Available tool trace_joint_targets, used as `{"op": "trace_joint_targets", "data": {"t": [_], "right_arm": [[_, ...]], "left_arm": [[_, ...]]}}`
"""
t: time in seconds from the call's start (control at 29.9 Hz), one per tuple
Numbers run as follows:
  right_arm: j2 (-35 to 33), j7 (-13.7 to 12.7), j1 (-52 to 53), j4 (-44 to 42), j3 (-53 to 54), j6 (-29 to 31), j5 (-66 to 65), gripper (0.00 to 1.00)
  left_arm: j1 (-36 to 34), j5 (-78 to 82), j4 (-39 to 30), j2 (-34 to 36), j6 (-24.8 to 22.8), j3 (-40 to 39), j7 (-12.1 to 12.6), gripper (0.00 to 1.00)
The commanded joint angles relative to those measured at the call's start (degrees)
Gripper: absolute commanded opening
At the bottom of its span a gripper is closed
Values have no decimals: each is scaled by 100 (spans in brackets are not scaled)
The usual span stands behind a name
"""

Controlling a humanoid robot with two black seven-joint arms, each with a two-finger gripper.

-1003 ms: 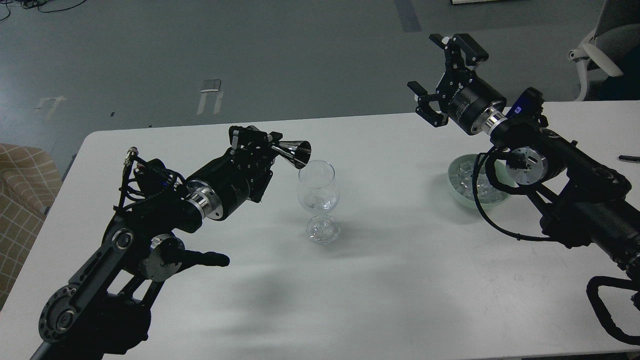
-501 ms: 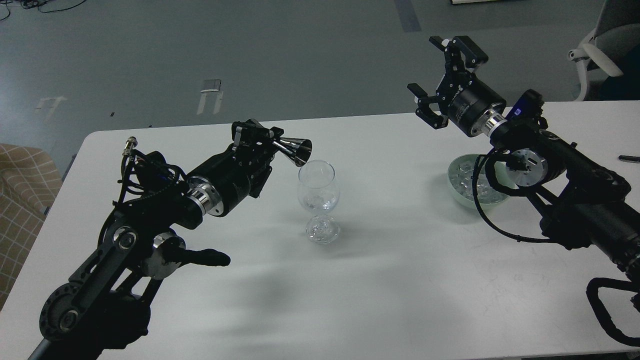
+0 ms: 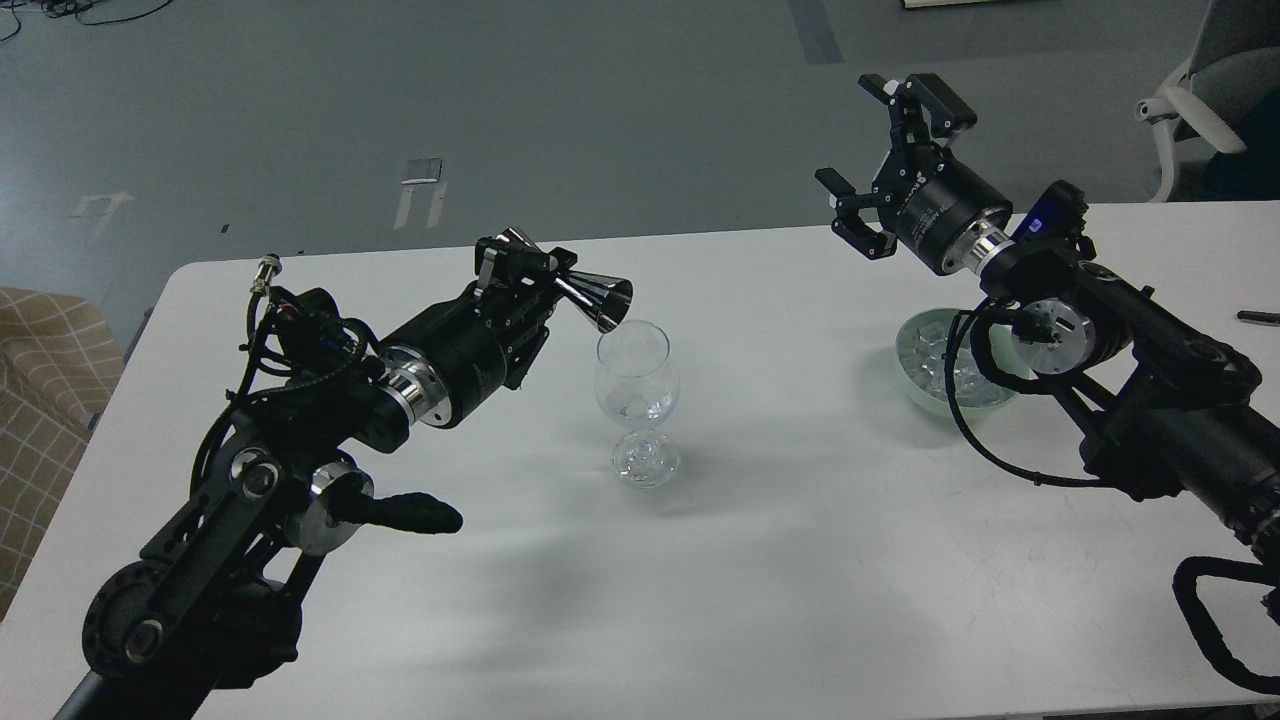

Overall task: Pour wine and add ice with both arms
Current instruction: 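Tilt the jigger over the glass with the left gripper to pour, then turn the jigger upright and set it down on the table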

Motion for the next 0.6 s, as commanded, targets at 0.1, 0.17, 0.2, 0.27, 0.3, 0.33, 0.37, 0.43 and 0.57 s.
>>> {"op": "trace_joint_targets", "data": {"t": [0.1,0.17,0.2,0.27,0.3,0.33,0.37,0.43,0.57], "right_arm": [[3,0,-35,0,-2,0,0,100],[3,0,-35,0,-2,0,0,100],[3,0,-35,0,-2,0,0,100],[3,0,-35,0,-2,0,0,100],[3,0,-35,0,-2,8,0,100],[3,0,-35,0,-2,0,0,100],[3,0,-44,0,-2,0,0,100],[3,0,-44,0,-2,0,0,100],[3,0,-44,9,-2,0,0,100]], "left_arm": [[40,-10,0,-85,-56,-16,0,15],[57,-45,0,-103,-30,-95,0,15],[57,-80,0,-111,-21,-130,0,15],[57,-290,9,-94,49,-244,0,16],[66,-440,9,-94,84,-314,0,16],[57,-807,9,-85,206,-472,0,16],[40,-1150,9,-76,330,-604,0,16],[-13,-1668,9,-59,540,-832,0,16],[4,-2644,9,-67,892,-1307,0,16]]}}
